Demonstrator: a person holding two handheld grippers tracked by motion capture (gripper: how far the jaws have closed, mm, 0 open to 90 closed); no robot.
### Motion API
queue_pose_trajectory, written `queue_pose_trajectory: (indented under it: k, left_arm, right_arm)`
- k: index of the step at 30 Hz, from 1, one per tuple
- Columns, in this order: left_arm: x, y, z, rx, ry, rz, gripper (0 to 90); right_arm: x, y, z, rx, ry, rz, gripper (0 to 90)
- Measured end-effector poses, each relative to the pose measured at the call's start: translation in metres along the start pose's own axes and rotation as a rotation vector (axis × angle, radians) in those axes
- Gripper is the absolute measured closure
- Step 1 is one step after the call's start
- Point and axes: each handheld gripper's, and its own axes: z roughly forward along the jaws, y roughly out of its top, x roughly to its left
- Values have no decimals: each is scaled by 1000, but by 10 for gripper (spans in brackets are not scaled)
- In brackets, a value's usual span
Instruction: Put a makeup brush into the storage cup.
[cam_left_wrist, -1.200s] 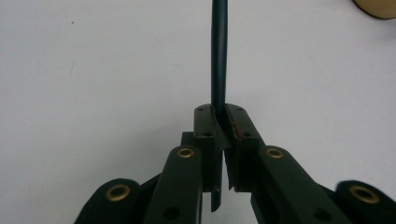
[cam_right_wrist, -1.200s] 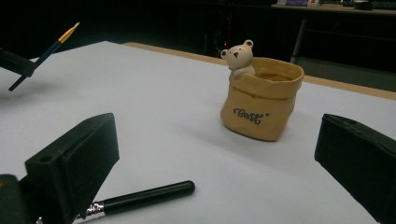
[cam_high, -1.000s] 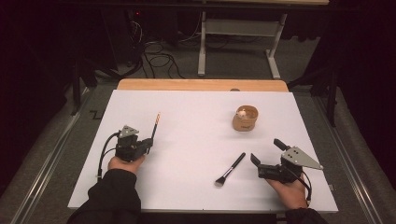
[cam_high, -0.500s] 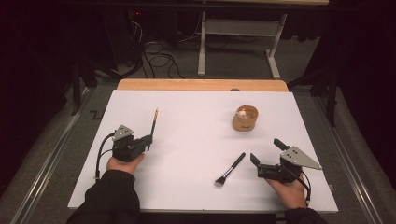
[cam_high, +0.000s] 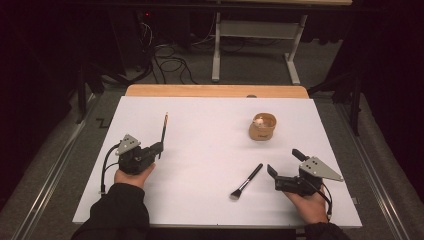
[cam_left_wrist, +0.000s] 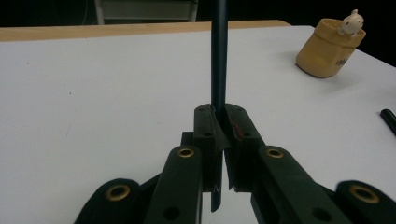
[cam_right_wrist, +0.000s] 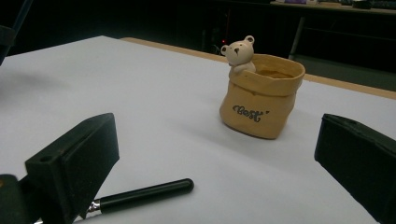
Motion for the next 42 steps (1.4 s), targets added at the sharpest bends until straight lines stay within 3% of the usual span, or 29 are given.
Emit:
queue_pose_trajectory:
  k: [21,31,42]
  left_arm:
    - [-8,4,-10,-113,-19,56,845]
    - [-13,8,-6,-100,-40,102,845]
    - [-39,24,-2,-103,-95,136,845]
  right_arm:
    - [0,0,0,-1,1,-3,4]
    - [1,0,0,-2,2,-3,4]
    - [1,0,-1,-2,-1,3,4]
